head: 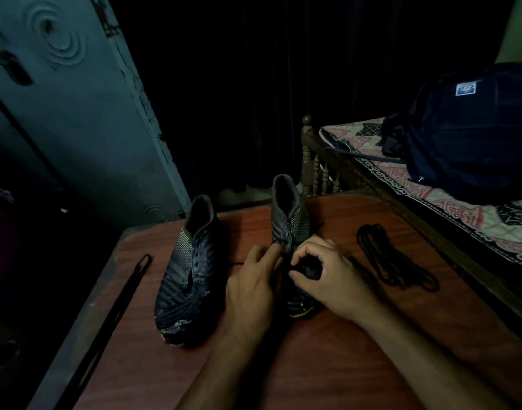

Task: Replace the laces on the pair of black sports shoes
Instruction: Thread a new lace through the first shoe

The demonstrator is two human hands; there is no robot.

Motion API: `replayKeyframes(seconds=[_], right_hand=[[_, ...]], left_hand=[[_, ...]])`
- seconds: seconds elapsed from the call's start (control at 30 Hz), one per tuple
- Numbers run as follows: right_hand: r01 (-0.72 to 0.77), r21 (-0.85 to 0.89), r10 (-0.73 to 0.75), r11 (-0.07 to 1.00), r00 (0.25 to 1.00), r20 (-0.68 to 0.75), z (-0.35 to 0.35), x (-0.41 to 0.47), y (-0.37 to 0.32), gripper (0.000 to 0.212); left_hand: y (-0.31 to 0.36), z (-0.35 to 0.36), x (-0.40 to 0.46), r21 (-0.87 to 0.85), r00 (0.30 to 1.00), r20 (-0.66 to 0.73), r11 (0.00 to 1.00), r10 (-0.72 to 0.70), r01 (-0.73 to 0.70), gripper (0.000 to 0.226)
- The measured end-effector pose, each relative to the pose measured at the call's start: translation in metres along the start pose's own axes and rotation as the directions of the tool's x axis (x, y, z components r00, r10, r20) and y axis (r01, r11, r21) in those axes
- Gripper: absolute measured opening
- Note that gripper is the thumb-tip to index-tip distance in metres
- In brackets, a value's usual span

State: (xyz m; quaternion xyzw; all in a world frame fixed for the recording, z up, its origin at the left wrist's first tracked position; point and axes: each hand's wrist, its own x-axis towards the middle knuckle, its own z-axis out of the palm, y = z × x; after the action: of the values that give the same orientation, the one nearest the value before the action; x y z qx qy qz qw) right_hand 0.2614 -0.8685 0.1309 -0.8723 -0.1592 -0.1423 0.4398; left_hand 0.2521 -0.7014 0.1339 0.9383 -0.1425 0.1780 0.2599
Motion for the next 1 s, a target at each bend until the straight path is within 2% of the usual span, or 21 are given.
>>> replayKeyframes(seconds=[0.17,0.23,0.37,0.47,0.57,0.63,0.73,0.87,1.0], right_hand=[[0.026,-0.104,-0.031,0.994,0.999,-0.045,0.006,0.003,-0.001,0.019],[0.049,-0.143,-0.059,0.989,0.996,-0.063,0.010,0.002,0.000,0.019],[0.124,-0.206,-0.142,0.971,0.987,-0.074,0.012,0.000,0.001,0.012],[0.073,-0.010,-0.074,0.997,0.992,-0.098,0.003,-0.001,0.000,0.006],[-0.010,0.225,0.009,0.974,1.000,0.007,-0.007,-0.005,-0.002,0.011],[0.000,0.237,-0.023,0.972,0.995,0.093,-0.010,-0.012,-0.001,0.011],[0.004,0.279,-0.042,0.960,0.991,0.131,-0.012,-0.020,0.003,0.007],[-0.044,0.241,0.035,0.969,0.998,0.043,-0.005,-0.023,0.001,0.013],[-0.173,0.220,0.193,0.960,0.978,-0.073,-0.004,-0.022,-0.001,0.016]], left_hand=[[0.003,-0.006,-0.008,-0.035,0.994,0.018,0.994,0.104,-0.103,0.011],[0.005,-0.007,-0.012,-0.058,0.988,0.053,0.988,0.144,-0.141,0.018],[0.008,-0.006,-0.013,-0.014,0.990,0.038,0.990,0.139,-0.139,0.022],[0.004,-0.001,-0.013,0.007,0.998,0.002,0.998,0.058,-0.058,0.024],[-0.005,0.004,-0.011,-0.023,1.000,0.022,1.000,-0.019,0.019,0.035],[-0.005,0.002,-0.012,-0.037,0.999,0.038,0.999,-0.003,0.004,0.043],[0.002,-0.003,-0.012,-0.015,0.999,0.045,1.000,0.023,-0.022,0.036],[0.005,-0.003,-0.012,-0.036,0.999,0.035,0.999,0.019,-0.018,0.038],[-0.002,0.005,-0.014,-0.139,0.998,-0.062,0.990,-0.015,0.006,0.015]])
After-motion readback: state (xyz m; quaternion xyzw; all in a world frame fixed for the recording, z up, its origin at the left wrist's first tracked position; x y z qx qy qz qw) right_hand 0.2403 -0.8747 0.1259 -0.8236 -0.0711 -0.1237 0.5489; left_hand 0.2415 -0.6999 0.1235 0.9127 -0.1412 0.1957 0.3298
